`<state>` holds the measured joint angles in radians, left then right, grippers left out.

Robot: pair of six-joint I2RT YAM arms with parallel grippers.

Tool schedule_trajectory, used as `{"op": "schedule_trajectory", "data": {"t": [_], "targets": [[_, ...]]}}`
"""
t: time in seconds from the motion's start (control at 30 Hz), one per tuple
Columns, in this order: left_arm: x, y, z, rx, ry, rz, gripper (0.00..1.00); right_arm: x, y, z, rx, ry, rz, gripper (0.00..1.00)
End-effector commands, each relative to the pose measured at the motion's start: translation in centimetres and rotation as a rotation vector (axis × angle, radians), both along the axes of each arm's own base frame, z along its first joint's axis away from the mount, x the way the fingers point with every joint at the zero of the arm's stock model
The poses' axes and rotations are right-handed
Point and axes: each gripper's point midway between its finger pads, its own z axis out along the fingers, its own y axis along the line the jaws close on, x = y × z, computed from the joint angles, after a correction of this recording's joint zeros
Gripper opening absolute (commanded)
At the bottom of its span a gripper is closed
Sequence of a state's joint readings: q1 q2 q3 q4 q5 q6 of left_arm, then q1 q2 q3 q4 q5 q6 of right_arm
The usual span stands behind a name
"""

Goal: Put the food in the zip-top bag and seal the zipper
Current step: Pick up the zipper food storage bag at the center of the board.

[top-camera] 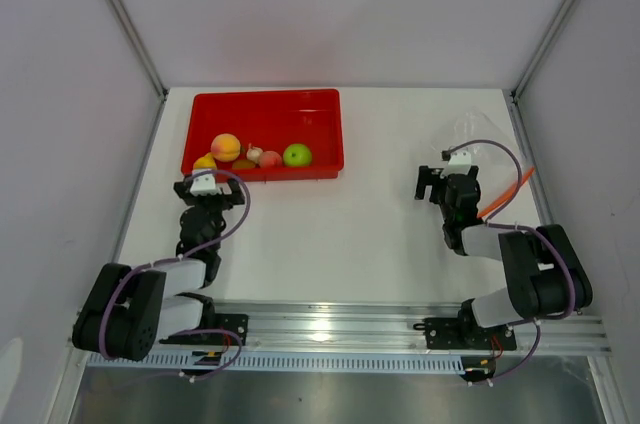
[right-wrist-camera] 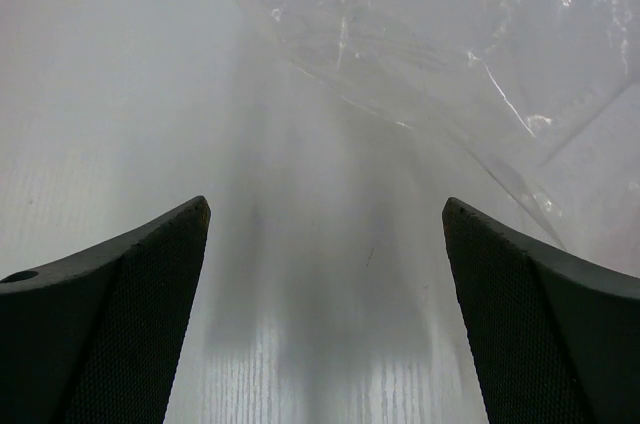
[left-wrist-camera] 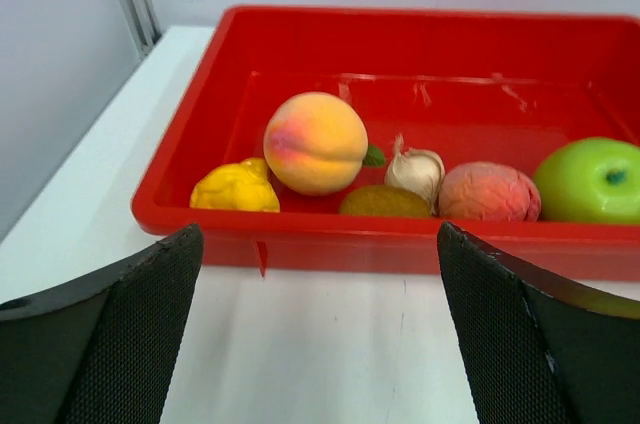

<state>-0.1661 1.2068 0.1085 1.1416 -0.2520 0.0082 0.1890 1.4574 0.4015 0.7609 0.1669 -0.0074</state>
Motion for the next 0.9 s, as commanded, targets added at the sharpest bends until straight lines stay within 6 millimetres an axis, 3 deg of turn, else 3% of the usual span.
{"op": "schedule_trajectory", "data": {"t": [0.0,0.03,0.1,0.13,0.17,0.2,0.23,0.27,0.3,0.37,0.4,0.43,0.47,0.5,0.57,0.6,0.67,0.73,0.8,0.83,0.87], "targets": [[-0.6,1.2,2.8,-0.012,-0.096,0.074,0.99,0.0,-1.6,1.4,-0.074,-0.002,-0.104,0.99],[-0.4,1.3,3.6,-0.027,-0.105,0.104,0.99,0.2,-1.6,2.4,-0.081,-0.015,-0.105,0.99],[-0.8,2.4,3.0,-0.048,-0.032,0.176,1.0,-0.1,-1.1,2.2,-0.11,0.031,-0.07,0.99],[-0.1,3.3,5.6,-0.076,-0.062,0.243,0.99,0.1,-0.6,3.2,-0.122,0.019,-0.045,0.99],[-0.2,4.0,6.0,-0.103,-0.054,0.293,0.99,0.1,-0.3,3.5,-0.145,0.024,-0.039,1.0],[-0.9,4.7,4.8,-0.17,0.009,0.356,1.0,-0.1,-0.7,3.7,-0.133,0.032,-0.088,0.99],[-0.8,5.9,7.7,-0.236,-0.034,0.45,0.99,-0.2,-1.5,4.4,-0.102,0.022,-0.178,0.99],[-1.1,5.9,7.6,-0.284,-0.012,0.47,0.99,-0.1,-4.1,6.8,-0.055,-0.031,-0.4,0.99],[-1.6,5.9,7.9,-0.282,0.024,0.474,1.0,-1.1,-4.5,5.3,0.04,0.061,-0.481,0.99],[-1.6,4.9,8.9,-0.32,0.014,0.414,1.0,0.2,-4.3,7.2,0.125,0.097,-0.478,0.99],[-1.8,4.4,9.3,-0.332,0.007,0.387,0.99,-0.5,-3.9,5.9,0.167,0.194,-0.458,0.99],[-2.2,3.8,9.9,-0.354,-0.007,0.352,1.0,-0.4,-4.5,5.9,0.201,0.217,-0.457,1.0],[-2.5,3.5,10.1,-0.394,-0.017,0.337,0.99,-0.5,-3.3,5.5,0.264,0.271,-0.376,0.99],[-3.1,3.4,10.5,-0.416,-0.023,0.322,1.0,-0.5,-4.4,5.5,0.315,0.281,-0.363,0.99],[-3.3,2.2,11.0,-0.464,-0.021,0.253,1.0,-1.3,-3.5,6.2,0.442,0.262,-0.238,1.0],[-3.6,1.7,11.0,-0.47,-0.014,0.221,0.99,-1.7,-5.1,6.7,0.53,0.227,-0.279,0.99],[-3.8,0.9,11.3,-0.516,-0.001,0.18,0.99,-2.5,-5.8,8.7,0.595,0.139,-0.265,0.99],[-4.6,0.9,10.5,-0.567,0.051,0.202,0.99,-3.4,-7.1,8.8,0.625,0.114,-0.316,0.99],[-5.2,1.0,11.5,-0.604,0.054,0.211,1.0,-4.5,-8.4,9.7,0.638,0.101,-0.405,0.99],[-5.8,0.9,10.8,-0.618,0.093,0.217,1.0,-4.8,-8.8,10.0,0.645,0.1,-0.412,0.99],[-6.0,0.1,10.8,-0.626,0.118,0.179,0.99,-5.6,-9.0,9.3,0.657,0.141,-0.436,0.99]]}}
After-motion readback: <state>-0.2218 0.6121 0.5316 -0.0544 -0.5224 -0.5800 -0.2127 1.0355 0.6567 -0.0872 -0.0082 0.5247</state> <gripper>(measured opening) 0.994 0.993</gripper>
